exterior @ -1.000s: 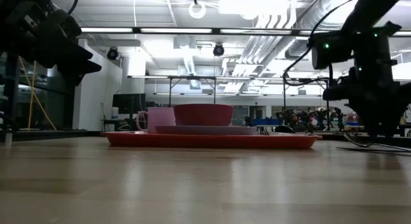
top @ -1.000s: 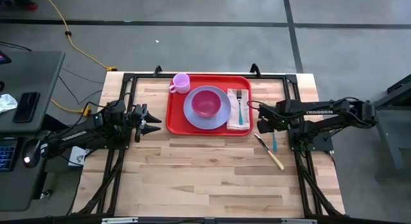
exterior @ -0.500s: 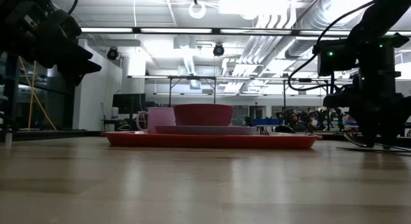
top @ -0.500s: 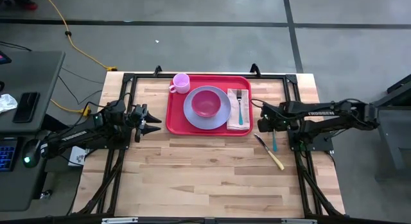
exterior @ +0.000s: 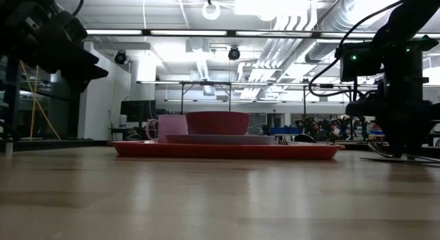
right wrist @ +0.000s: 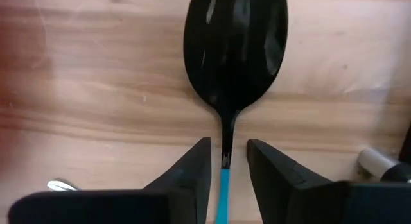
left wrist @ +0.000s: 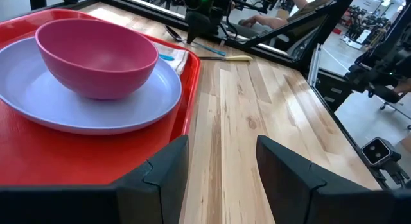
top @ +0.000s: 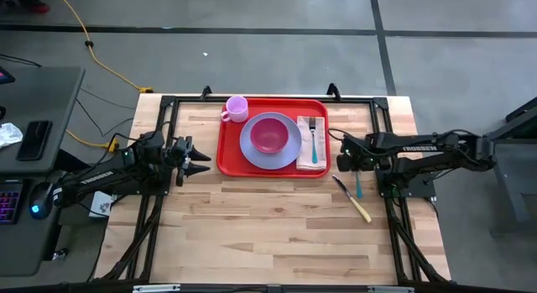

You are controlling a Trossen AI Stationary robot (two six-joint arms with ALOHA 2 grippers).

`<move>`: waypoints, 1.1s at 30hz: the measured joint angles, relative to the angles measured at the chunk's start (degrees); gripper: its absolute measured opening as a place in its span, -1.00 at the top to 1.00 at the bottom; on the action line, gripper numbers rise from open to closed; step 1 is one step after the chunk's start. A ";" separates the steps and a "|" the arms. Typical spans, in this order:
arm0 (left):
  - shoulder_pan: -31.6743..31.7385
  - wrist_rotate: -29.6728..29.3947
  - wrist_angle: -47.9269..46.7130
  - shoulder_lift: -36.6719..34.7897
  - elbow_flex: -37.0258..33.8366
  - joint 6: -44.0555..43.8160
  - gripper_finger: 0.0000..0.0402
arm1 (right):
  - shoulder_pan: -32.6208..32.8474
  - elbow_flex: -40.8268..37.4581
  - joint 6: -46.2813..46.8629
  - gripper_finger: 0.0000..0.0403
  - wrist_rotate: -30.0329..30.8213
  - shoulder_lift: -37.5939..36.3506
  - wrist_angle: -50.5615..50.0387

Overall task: Set up tray
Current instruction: Put the spoon on the napkin on the tray

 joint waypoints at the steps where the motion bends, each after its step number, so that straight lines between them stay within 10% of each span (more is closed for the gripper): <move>1: 0.02 0.00 -0.23 0.00 0.00 0.04 -0.05 | 0.00 0.00 0.00 0.59 0.33 0.00 0.24; 33: 0.01 -0.02 -1.50 0.00 0.00 0.08 -0.05 | 0.00 0.02 0.22 0.98 3.92 0.17 1.15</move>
